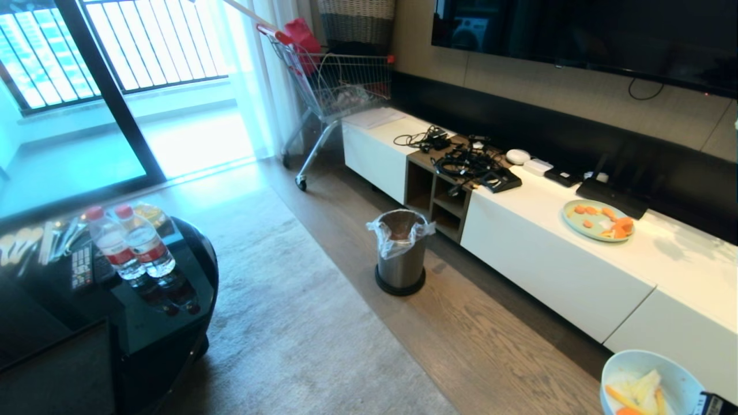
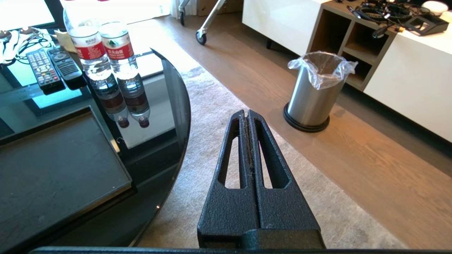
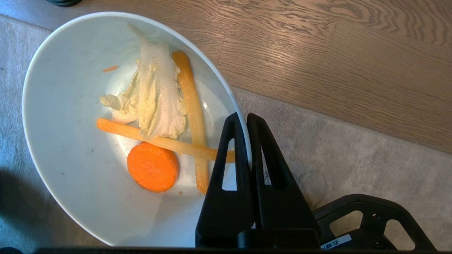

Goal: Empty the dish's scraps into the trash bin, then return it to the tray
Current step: Move the bowl over the trash can

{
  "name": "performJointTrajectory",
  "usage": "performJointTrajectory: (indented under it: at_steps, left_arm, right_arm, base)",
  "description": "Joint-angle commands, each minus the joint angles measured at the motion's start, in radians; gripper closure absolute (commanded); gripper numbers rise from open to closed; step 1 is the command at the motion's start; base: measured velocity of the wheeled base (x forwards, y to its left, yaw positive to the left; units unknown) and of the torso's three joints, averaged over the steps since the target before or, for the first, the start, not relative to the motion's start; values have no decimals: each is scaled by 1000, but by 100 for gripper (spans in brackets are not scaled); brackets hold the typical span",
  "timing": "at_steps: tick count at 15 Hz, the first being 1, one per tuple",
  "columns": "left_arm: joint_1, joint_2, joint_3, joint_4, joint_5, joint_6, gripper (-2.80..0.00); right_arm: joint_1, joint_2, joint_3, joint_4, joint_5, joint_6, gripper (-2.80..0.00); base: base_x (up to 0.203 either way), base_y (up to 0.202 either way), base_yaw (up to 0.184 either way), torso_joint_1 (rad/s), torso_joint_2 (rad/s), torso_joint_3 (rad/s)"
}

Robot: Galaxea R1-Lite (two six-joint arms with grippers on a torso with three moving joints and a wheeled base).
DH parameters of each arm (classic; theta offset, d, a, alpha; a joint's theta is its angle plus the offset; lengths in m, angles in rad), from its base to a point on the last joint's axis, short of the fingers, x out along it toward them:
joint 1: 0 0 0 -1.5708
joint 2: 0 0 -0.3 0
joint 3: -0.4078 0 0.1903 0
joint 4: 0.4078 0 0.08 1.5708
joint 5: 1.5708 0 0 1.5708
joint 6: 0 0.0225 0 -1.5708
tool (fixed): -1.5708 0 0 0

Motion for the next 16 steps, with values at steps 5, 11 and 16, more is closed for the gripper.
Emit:
performJointTrajectory:
  at_steps: [5,11,16]
  left_arm:
    - [0,0,0,0,0,1,0]
    - [0,0,0,0,0,-1,0]
    - [0,0,0,0,0,1,0]
  right_arm:
    - [4,4,5,-1,-2,5,0]
    - [10,4,6,0,-2,5,0]
    - [11,2,5,0,-3,5,0]
  base:
    - [0,0,0,0,0,0]
    - [171,0,0,3,2,3]
    - [186,0,4,4,3,2]
